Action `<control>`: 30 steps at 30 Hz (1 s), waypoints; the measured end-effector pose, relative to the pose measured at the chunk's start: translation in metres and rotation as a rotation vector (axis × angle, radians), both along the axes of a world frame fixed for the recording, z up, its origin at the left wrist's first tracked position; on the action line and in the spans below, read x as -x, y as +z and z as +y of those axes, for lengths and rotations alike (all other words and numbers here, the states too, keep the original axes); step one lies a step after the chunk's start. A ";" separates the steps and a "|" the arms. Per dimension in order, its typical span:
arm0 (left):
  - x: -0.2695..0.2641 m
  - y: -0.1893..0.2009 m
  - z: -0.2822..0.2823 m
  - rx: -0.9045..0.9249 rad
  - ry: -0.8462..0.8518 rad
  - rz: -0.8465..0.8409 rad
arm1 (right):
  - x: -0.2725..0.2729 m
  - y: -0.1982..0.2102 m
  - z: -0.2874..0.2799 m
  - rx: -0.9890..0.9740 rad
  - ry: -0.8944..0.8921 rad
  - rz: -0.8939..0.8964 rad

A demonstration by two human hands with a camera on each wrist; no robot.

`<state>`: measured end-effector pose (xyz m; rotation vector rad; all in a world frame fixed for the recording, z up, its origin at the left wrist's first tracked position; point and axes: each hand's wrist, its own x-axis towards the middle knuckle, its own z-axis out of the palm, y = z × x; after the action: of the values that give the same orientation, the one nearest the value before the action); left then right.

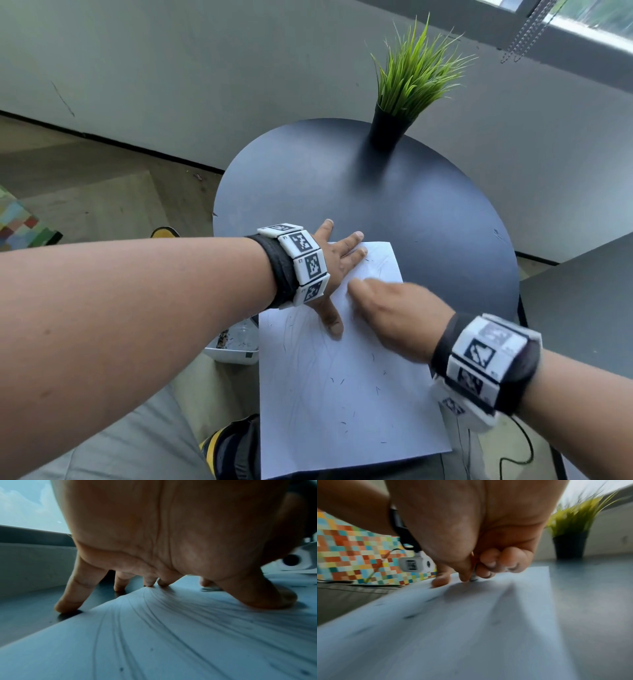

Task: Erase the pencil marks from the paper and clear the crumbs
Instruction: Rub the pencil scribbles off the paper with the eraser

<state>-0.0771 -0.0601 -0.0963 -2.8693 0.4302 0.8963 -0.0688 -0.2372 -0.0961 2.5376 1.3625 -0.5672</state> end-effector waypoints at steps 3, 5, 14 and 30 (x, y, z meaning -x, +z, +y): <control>-0.002 0.000 -0.001 0.008 0.006 0.009 | -0.007 0.000 -0.005 -0.005 -0.031 -0.018; -0.003 0.000 -0.002 0.013 0.017 0.013 | -0.035 -0.001 -0.012 -0.058 -0.156 -0.111; -0.004 -0.001 -0.005 -0.009 0.023 0.063 | -0.024 -0.001 -0.009 0.004 -0.065 -0.120; -0.004 0.000 -0.004 -0.005 0.018 0.048 | -0.011 0.001 0.005 0.016 -0.026 -0.128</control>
<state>-0.0735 -0.0642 -0.0968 -2.8567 0.4074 0.9701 -0.0581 -0.2317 -0.0946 2.5339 1.2773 -0.4102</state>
